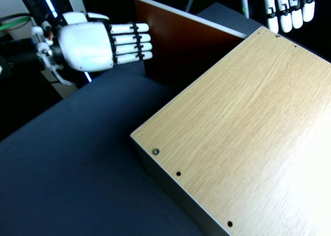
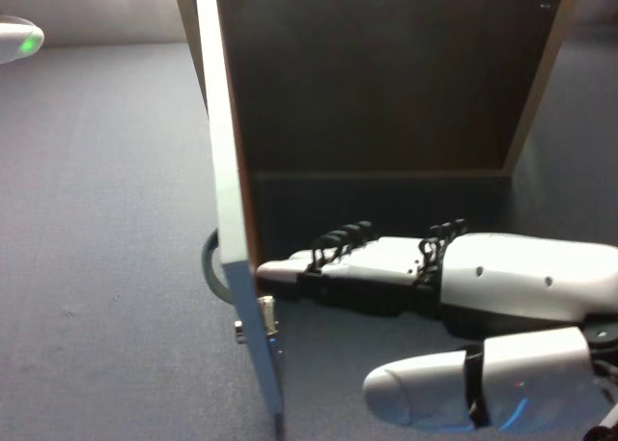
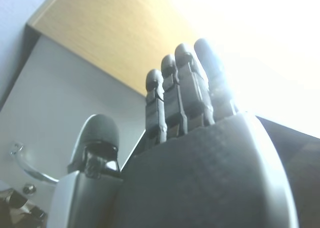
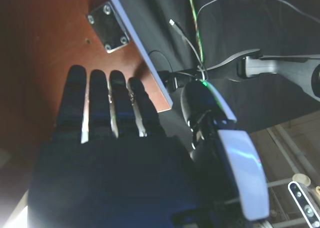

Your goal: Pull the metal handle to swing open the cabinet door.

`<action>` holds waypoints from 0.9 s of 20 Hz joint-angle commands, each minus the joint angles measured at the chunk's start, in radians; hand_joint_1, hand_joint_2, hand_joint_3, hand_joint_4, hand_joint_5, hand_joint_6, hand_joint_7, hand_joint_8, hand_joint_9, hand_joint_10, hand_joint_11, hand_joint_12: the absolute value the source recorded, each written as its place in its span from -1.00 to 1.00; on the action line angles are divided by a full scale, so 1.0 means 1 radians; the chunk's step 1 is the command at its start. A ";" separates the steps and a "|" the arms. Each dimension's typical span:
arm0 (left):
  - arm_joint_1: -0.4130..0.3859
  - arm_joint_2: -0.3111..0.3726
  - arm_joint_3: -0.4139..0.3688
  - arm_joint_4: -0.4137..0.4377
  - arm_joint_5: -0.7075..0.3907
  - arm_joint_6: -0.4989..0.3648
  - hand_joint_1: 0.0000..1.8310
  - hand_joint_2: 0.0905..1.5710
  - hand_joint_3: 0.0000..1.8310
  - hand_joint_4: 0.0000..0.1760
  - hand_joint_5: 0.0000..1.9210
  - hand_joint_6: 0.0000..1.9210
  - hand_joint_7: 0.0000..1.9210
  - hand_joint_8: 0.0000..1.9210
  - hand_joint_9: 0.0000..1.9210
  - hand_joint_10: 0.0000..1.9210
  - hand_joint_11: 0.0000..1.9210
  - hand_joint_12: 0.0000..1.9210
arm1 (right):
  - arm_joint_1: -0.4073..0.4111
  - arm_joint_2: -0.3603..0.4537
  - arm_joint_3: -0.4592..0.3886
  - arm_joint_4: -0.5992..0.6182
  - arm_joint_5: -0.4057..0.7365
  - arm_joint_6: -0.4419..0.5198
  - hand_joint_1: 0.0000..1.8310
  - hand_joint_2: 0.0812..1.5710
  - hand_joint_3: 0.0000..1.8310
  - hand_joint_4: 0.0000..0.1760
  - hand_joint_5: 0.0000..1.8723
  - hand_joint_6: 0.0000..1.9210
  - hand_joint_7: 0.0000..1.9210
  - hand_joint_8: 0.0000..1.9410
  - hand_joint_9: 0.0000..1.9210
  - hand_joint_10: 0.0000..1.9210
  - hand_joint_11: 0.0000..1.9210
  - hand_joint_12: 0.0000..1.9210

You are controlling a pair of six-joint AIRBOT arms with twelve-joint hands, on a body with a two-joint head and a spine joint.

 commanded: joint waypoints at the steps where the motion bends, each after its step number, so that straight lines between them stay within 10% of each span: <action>1: -0.013 0.011 0.010 -0.061 -0.023 0.000 -1.00 1.00 -0.97 -1.00 -0.72 -1.00 -0.68 -1.00 -0.70 -1.00 -1.00 -0.30 | 0.005 -0.007 -0.002 0.020 0.120 0.002 -1.00 1.00 -0.88 -1.00 -0.99 -1.00 -0.97 -1.00 -0.98 -1.00 -1.00 -0.86; 9: -0.096 0.002 0.086 0.126 -0.080 -0.122 -1.00 1.00 -0.97 -1.00 -0.71 -1.00 -0.67 -1.00 -0.70 -1.00 -1.00 -0.29 | 0.036 -0.067 0.016 0.015 0.120 0.002 -1.00 1.00 -0.88 -1.00 -1.00 -1.00 -0.97 -1.00 -0.98 -1.00 -1.00 -0.83; 18: -0.108 0.007 0.072 0.088 -0.051 -0.157 -1.00 1.00 -0.97 -1.00 -0.72 -1.00 -0.69 -1.00 -0.71 -1.00 -1.00 -0.31 | 0.041 -0.067 0.049 0.015 0.093 0.002 -1.00 1.00 -0.88 -1.00 -0.99 -1.00 -0.97 -1.00 -0.98 -1.00 -1.00 -0.83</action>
